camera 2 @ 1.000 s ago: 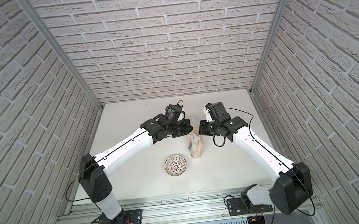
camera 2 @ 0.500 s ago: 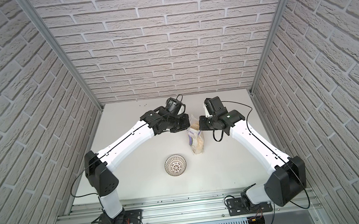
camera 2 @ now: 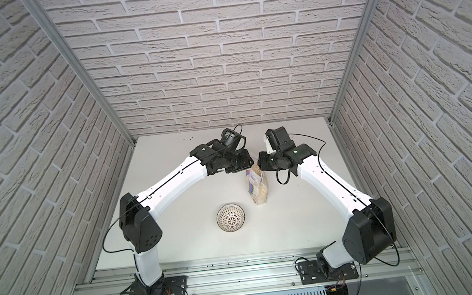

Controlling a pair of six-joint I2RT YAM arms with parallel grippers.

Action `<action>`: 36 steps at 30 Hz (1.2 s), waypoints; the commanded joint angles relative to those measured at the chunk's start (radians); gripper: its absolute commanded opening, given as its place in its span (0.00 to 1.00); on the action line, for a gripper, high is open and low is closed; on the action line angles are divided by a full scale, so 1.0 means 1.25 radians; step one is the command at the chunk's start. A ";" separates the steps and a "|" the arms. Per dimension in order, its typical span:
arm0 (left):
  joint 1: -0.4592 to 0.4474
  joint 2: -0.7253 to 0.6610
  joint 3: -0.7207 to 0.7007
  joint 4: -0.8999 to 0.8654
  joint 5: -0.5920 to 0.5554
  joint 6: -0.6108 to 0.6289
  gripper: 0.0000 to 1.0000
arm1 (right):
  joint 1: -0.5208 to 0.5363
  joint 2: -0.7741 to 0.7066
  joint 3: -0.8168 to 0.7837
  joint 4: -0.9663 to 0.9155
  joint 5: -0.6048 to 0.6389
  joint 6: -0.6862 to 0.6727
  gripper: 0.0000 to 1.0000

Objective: Pour the oats into the breakfast bowl
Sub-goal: Open the oats bag at the center of the board.

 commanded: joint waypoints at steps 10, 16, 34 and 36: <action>0.020 0.090 0.190 -0.142 -0.034 0.071 0.00 | -0.002 0.039 0.061 0.021 0.069 -0.043 0.03; 0.050 0.097 0.263 -0.220 -0.060 0.075 0.00 | -0.019 0.080 0.116 0.037 0.184 -0.095 0.03; 0.105 0.165 0.319 -0.222 -0.076 0.082 0.00 | -0.043 0.034 0.033 0.264 0.041 -0.069 0.92; 0.106 0.163 0.317 -0.220 -0.075 0.082 0.00 | -0.041 -0.033 -0.036 0.292 0.029 -0.093 0.94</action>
